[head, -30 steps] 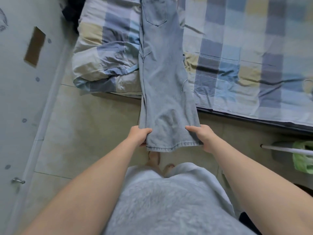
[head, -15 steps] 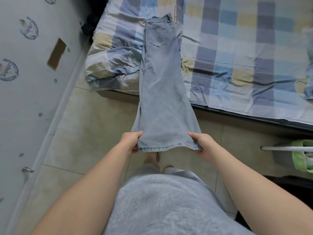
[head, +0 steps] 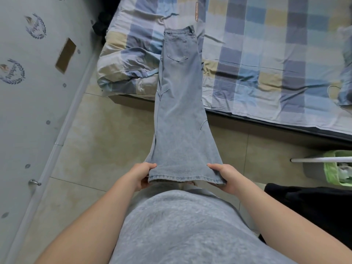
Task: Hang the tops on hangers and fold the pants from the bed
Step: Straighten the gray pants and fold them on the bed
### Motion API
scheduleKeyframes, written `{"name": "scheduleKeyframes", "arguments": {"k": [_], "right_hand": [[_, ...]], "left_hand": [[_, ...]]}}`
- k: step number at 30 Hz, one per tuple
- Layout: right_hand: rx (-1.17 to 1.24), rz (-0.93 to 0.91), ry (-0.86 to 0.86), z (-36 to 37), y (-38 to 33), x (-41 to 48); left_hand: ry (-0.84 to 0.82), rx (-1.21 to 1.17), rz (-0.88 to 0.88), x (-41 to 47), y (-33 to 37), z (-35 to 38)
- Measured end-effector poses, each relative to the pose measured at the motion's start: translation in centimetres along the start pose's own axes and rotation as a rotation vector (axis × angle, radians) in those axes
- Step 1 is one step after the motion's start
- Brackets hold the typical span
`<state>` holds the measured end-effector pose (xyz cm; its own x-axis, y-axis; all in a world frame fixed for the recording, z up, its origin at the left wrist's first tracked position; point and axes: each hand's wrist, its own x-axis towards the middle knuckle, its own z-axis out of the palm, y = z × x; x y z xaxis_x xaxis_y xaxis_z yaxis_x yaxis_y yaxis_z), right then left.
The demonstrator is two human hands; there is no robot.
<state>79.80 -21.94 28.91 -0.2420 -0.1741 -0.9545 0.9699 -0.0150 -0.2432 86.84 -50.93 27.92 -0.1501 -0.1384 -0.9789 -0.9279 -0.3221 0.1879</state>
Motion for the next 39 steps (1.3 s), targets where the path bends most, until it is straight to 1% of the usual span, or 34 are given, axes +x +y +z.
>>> {"name": "scheduleKeyframes", "arguments": {"k": [6,10,15,20,23,27,31,35,39], "right_hand": [[0.080,-0.078,0.030,1.4,-8.3,1.0],[0.113,-0.130,0.050,3.5,-15.6,3.0],[0.176,-0.138,0.061,7.4,-26.7,6.1],[0.290,-0.118,0.095,11.8,-38.4,8.6],[0.311,-0.136,0.123,14.5,-45.7,10.8],[0.311,-0.141,0.153,17.7,-54.8,15.1],[0.304,-0.119,0.202,19.2,-62.1,20.9],[0.312,-0.084,0.258,20.3,-68.0,28.0],[0.355,-0.099,0.260,21.4,-71.5,35.0]], "left_hand": [[0.026,-0.047,0.081,0.3,7.9,1.8],[-0.033,-0.153,0.146,2.1,15.8,2.9],[-0.053,-0.174,0.148,4.3,28.6,4.0],[-0.030,-0.113,0.131,5.3,41.9,4.6],[-0.058,-0.144,0.123,6.9,49.9,4.8],[-0.087,-0.164,0.114,10.7,59.6,5.2],[-0.105,-0.145,0.085,15.5,66.9,6.2],[-0.075,-0.128,0.094,21.5,72.9,7.5],[-0.043,-0.173,0.155,28.0,76.5,8.9]]}}
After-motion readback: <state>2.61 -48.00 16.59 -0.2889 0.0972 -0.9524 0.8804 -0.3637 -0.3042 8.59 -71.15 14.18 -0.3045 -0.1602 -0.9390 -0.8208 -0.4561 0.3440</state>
